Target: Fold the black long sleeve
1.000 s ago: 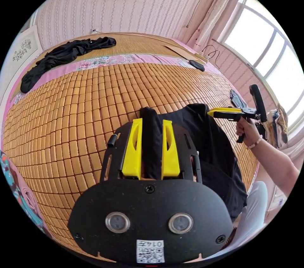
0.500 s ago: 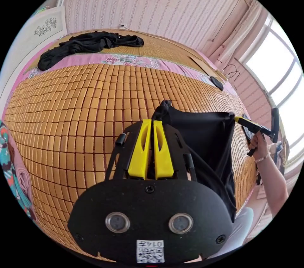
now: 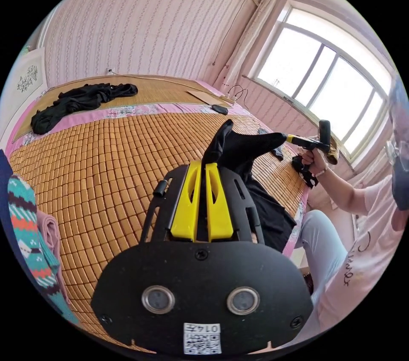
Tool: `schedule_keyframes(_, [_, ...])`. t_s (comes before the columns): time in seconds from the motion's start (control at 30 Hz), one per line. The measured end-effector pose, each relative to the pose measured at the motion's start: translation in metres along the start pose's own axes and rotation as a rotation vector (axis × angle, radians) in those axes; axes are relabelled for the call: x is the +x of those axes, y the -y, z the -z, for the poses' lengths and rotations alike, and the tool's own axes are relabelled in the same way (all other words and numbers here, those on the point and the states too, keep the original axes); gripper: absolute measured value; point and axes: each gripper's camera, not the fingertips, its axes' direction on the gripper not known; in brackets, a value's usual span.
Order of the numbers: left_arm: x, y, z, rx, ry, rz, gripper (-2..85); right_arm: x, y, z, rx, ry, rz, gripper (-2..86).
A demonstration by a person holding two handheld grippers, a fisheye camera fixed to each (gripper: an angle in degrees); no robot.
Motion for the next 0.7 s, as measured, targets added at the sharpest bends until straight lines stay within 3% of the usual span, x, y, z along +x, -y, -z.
schedule_keyframes(0.17, [0.044, -0.119, 0.030, -0.072, -0.065, 0.090, -0.9, -0.040, -0.087, 0.003, -0.185, 0.094, -0.057, 0.1])
schedule_keyframes(0.37, [0.061, -0.233, 0.023, -0.238, 0.052, 0.282, -0.1, -0.062, -0.167, -0.049, -0.509, -0.122, -0.198, 0.4])
schedule_keyframes(0.7, [0.089, -0.217, 0.009, -0.295, 0.128, 0.304, 7.3, -0.068, -0.143, -0.068, -0.382, -0.096, -0.392, 8.3])
